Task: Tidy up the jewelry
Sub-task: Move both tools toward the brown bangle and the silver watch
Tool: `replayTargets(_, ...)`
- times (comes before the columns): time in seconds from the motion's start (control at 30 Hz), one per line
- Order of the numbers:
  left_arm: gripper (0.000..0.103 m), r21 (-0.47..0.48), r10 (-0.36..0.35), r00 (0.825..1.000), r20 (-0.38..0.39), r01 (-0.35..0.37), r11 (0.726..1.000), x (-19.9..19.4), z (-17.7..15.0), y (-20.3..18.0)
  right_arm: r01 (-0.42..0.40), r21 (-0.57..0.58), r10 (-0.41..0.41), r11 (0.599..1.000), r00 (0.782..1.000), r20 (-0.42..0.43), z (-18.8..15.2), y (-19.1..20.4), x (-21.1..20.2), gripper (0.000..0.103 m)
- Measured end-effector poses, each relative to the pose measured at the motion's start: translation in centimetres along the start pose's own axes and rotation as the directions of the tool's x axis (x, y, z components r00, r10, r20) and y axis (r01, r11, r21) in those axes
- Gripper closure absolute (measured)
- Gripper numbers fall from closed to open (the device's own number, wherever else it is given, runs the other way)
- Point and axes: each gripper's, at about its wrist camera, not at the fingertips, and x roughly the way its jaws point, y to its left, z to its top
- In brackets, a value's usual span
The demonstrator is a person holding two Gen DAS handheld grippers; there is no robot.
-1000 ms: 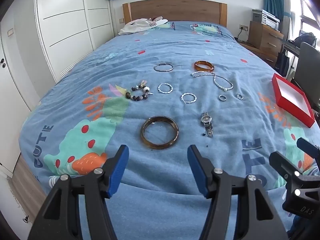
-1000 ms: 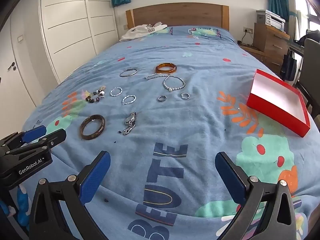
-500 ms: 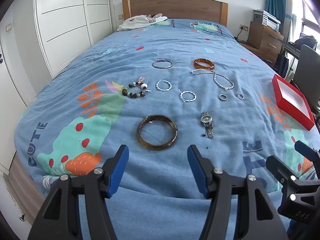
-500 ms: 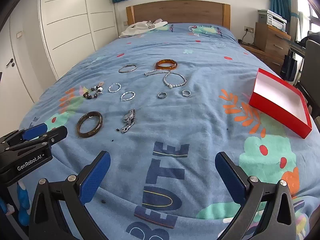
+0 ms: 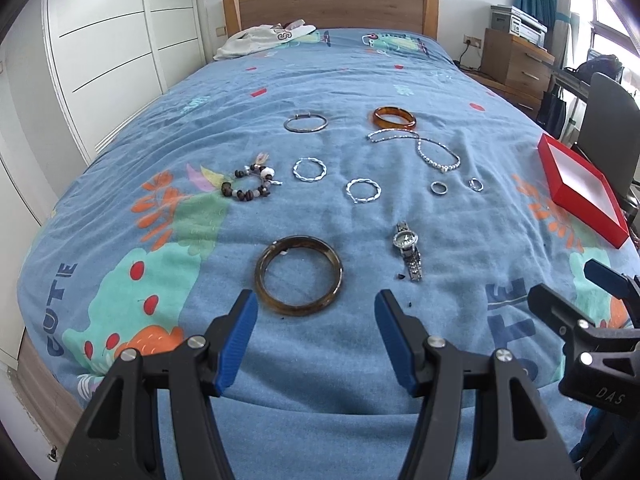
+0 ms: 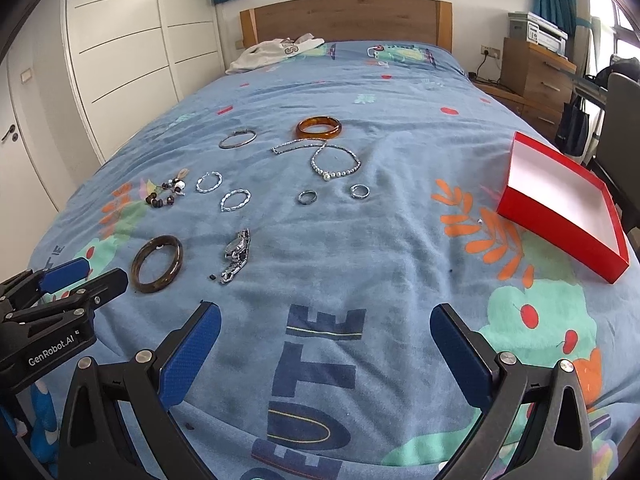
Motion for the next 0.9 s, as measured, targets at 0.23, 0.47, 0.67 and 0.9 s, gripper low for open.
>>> replayTargets(0.23, 0.044, -0.018, -0.015, 1.000, -0.008, 0.015, 1.000, 1.0, 1.3, 0.0, 0.005, -0.020, -0.005, 1.000, 1.000, -0.019, 0.4, -0.2, 1.3, 0.001)
replayTargets(0.47, 0.044, -0.050, -0.035, 0.999, -0.029, 0.034, 0.998, 2.6, 1.9, 0.1, 0.002, -0.007, -0.002, 1.000, 1.000, -0.020, 1.5, -0.9, 2.4, 0.001)
replayTargets(0.67, 0.044, -0.050, -0.043, 0.998, -0.035, 0.041, 0.998, 3.6, 2.1, -0.2, 0.014, 0.003, -0.014, 1.000, 1.000, -0.020, 2.1, -1.6, 3.2, 0.001)
replayTargets(0.9, 0.044, -0.047, -0.033, 0.999, -0.038, 0.031, 0.998, 4.3, 2.1, -0.1, -0.001, 0.015, 0.002, 1.000, 0.999, -0.041, 2.1, -1.8, 4.2, 0.001)
